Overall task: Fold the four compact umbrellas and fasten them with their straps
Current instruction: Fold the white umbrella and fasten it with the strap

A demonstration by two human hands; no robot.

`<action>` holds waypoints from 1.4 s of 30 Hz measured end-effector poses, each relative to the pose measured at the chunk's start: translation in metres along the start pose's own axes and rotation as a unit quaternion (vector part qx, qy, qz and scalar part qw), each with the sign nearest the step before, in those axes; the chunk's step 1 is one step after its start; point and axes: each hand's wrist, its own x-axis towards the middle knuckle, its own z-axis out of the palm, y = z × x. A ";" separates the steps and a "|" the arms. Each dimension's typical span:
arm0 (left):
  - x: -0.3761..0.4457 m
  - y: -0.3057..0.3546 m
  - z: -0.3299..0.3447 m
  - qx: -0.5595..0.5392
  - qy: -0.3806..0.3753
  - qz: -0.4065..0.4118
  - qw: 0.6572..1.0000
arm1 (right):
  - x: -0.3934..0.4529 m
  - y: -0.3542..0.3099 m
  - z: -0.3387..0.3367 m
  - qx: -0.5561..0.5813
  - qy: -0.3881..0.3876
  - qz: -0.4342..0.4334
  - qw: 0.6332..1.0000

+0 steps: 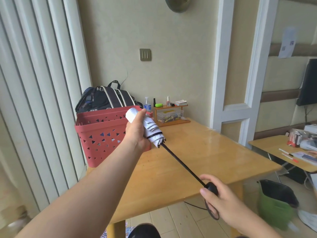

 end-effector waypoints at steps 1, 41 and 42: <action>0.002 -0.003 0.000 0.007 -0.005 -0.001 1.000 | 0.001 0.001 0.005 -0.018 0.028 -0.022 0.999; 0.197 -0.171 0.076 -0.199 -0.116 -0.224 0.947 | 0.197 0.027 -0.057 0.204 0.152 0.213 0.943; 0.203 -0.174 0.074 -0.198 -0.109 -0.232 0.946 | 0.199 0.030 -0.056 0.098 0.181 0.176 0.963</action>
